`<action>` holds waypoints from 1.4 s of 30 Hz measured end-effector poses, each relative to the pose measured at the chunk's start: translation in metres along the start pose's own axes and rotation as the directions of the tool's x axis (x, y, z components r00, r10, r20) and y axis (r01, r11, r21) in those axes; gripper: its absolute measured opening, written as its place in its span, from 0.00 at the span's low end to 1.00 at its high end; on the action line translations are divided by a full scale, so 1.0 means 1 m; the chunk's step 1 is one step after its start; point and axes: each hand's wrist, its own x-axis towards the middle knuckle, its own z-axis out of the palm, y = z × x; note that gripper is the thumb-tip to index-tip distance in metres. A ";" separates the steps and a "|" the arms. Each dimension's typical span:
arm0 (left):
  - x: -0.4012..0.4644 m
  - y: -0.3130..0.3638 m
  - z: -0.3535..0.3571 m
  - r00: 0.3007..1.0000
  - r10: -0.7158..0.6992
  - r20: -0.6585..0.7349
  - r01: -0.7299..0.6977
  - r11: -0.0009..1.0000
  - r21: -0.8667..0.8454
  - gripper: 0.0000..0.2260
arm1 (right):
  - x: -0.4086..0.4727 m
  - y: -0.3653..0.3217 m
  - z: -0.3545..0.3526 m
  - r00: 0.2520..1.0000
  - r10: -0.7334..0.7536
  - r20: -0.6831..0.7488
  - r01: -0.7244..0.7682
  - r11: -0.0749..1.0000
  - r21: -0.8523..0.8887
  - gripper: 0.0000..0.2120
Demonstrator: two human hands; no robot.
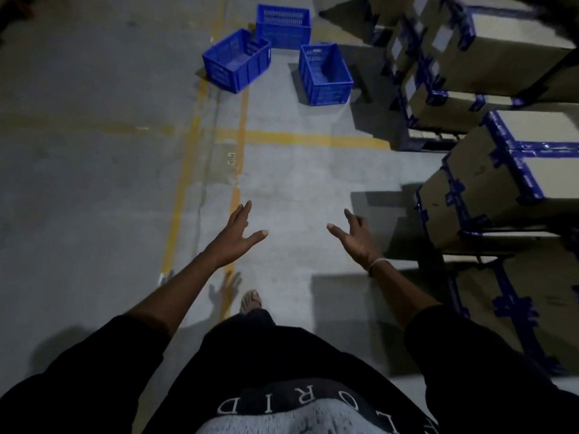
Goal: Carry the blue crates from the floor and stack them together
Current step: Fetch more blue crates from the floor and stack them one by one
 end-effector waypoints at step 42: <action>0.950 0.221 -0.336 0.991 0.042 0.126 -0.047 0.998 0.039 0.42 | 0.893 -0.314 -0.195 0.987 0.142 -0.079 -0.135 0.987 0.087 0.44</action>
